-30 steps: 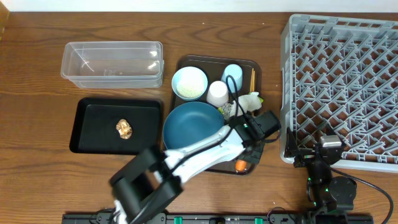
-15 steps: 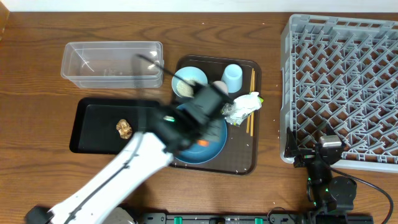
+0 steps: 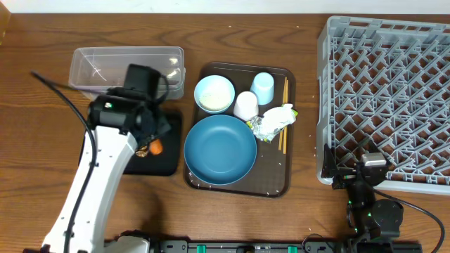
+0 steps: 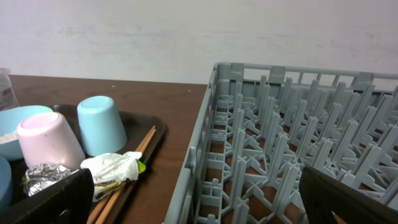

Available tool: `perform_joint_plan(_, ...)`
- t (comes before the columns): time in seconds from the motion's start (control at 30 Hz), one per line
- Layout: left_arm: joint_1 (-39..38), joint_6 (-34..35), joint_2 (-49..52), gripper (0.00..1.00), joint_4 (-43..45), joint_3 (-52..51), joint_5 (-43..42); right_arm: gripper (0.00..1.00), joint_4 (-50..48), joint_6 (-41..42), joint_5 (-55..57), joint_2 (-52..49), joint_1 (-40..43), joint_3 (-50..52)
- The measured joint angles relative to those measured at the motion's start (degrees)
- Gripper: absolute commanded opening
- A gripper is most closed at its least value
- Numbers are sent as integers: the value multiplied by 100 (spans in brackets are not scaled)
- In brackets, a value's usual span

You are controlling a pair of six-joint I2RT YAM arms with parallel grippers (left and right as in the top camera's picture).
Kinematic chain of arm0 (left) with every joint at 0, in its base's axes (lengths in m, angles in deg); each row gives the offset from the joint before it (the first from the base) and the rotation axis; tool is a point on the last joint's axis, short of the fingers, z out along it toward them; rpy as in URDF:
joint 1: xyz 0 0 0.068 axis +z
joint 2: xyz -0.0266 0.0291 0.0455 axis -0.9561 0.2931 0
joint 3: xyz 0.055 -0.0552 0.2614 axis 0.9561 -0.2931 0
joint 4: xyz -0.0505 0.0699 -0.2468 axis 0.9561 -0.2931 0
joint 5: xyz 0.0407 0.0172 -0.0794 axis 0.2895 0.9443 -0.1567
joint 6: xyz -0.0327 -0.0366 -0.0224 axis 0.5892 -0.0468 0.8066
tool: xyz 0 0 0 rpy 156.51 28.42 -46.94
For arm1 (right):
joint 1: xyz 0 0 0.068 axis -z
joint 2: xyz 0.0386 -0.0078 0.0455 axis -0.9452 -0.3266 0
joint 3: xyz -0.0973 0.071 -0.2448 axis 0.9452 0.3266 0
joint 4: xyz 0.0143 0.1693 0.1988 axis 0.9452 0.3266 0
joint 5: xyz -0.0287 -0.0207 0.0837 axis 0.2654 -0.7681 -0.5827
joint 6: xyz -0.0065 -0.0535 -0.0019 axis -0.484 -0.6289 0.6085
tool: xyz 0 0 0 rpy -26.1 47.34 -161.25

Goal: Sort waste into correct bins and load items into the dishwasher rack
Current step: 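Carry the carrot left and drop it onto the black tray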

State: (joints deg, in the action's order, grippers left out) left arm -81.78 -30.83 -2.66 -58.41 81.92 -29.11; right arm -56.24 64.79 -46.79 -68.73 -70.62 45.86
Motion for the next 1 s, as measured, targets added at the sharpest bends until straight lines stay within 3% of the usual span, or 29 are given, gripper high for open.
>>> perform_joint_plan(0.23, 595, 605, 323, 10, 774, -754, 4, 99, 0, 0, 0, 0, 0, 0)
perform_joint_plan(0.57, 691, 1182, 907, 11, 1325, -1093, -15, 99, 0, 0, 0, 0, 0, 0)
perform_joint_plan(0.67, 691, 1233, 1012, 24, 1427, -1093, -15, 99, 0, 0, 0, 0, 0, 0)
perform_joint_plan(0.9, 688, 1287, 1156, 25, 1812, -1093, -11, 99, 2, 0, 0, 0, 0, 0)
perform_joint_plan(1.0, 688, 1296, 1185, 32, 1906, -1093, -11, 99, 0, 0, 0, 0, 0, 0)
